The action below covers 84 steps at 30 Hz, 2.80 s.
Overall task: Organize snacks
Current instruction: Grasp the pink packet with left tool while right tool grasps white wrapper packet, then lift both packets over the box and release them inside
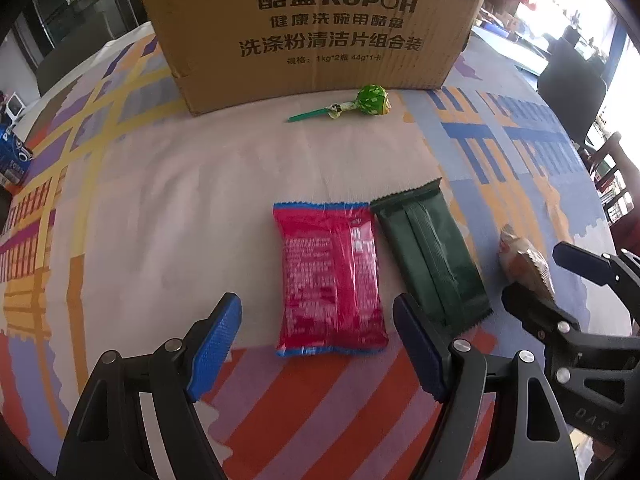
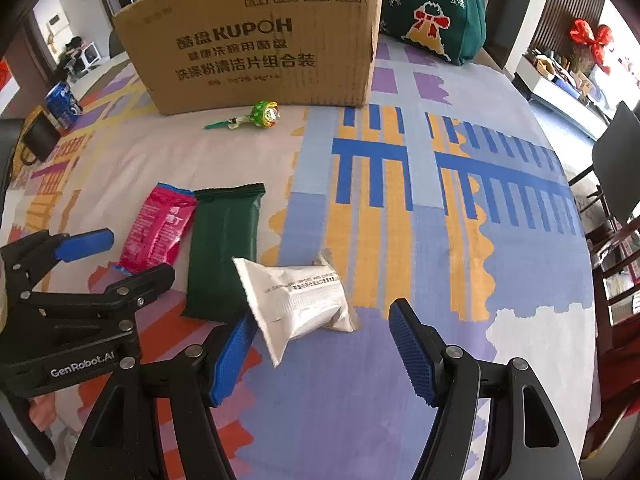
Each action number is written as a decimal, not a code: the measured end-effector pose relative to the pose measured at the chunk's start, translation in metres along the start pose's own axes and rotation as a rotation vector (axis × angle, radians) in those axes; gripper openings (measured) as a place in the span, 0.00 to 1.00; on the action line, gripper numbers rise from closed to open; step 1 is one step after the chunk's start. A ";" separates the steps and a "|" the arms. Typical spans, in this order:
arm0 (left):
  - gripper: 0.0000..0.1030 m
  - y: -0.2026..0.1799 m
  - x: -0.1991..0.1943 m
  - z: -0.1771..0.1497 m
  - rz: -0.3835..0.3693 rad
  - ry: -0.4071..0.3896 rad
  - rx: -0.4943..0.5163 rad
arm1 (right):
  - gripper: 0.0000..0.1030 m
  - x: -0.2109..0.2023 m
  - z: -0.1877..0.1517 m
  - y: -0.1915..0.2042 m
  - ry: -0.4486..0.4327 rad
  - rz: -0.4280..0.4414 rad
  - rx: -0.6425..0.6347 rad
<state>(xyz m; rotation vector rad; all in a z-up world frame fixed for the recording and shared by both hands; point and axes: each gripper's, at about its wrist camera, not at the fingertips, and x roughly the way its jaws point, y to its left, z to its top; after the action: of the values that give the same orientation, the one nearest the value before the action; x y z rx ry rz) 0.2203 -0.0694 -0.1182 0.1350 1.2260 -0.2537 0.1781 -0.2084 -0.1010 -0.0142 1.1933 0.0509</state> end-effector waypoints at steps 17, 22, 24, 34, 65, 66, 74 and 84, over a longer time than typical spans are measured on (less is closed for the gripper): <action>0.40 -0.004 0.004 0.012 0.006 -0.036 -0.004 | 0.40 0.004 0.006 -0.011 -0.016 0.027 0.037; 0.39 0.000 -0.007 0.005 -0.018 -0.040 -0.025 | 0.40 -0.005 0.008 -0.004 -0.042 0.046 0.023; 0.39 0.000 -0.015 0.003 -0.024 -0.053 -0.027 | 0.40 -0.009 0.009 0.000 -0.054 0.056 0.017; 0.39 0.003 -0.054 0.002 -0.050 -0.136 -0.042 | 0.40 -0.032 0.011 0.006 -0.109 0.084 0.009; 0.39 0.022 -0.149 0.075 -0.003 -0.437 -0.032 | 0.39 -0.100 0.098 0.012 -0.379 0.108 -0.008; 0.39 0.022 -0.151 0.079 0.002 -0.444 -0.031 | 0.39 -0.102 0.102 0.013 -0.388 0.109 -0.010; 0.39 0.031 -0.163 0.114 0.026 -0.493 -0.018 | 0.39 -0.115 0.138 0.017 -0.439 0.117 -0.020; 0.39 0.041 -0.155 0.152 0.025 -0.486 -0.020 | 0.40 -0.112 0.179 0.017 -0.464 0.096 -0.035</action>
<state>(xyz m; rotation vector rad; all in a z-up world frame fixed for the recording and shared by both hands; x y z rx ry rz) 0.3207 -0.0471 0.0772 0.0654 0.7435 -0.2358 0.3022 -0.1884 0.0692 0.0234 0.7285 0.1511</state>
